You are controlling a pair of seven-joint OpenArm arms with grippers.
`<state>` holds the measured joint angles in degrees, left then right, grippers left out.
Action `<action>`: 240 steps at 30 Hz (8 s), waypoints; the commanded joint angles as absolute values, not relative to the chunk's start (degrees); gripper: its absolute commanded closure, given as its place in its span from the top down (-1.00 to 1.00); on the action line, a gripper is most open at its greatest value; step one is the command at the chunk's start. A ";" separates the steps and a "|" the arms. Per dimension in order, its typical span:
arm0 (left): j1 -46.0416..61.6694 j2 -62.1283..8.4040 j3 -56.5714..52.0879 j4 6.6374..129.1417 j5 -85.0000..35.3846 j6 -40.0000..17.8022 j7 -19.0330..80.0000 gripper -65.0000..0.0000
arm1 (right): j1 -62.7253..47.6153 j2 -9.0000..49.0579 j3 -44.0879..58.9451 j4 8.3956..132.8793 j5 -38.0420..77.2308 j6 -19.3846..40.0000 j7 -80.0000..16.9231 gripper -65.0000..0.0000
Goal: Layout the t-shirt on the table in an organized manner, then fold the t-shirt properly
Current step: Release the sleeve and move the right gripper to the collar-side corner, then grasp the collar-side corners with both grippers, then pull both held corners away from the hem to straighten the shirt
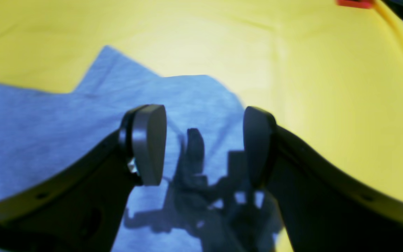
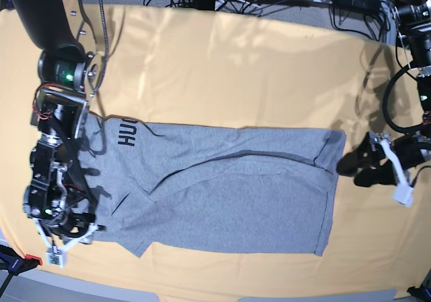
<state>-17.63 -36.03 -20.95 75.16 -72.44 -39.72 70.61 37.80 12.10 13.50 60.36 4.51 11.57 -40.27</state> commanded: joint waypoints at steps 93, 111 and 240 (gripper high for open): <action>-9.98 -40.07 -28.64 75.96 -64.84 -34.06 72.97 0.52 | -0.97 19.88 43.18 77.87 50.76 40.00 -63.02 -1.00; -9.87 -22.83 -28.62 75.94 -47.94 -28.40 64.03 0.52 | -0.97 21.30 43.18 77.91 51.00 40.00 -63.20 -1.00; 3.99 -51.90 -19.99 76.99 -85.00 -40.00 80.00 0.18 | -33.63 27.38 45.41 110.91 55.75 40.00 -77.60 -0.34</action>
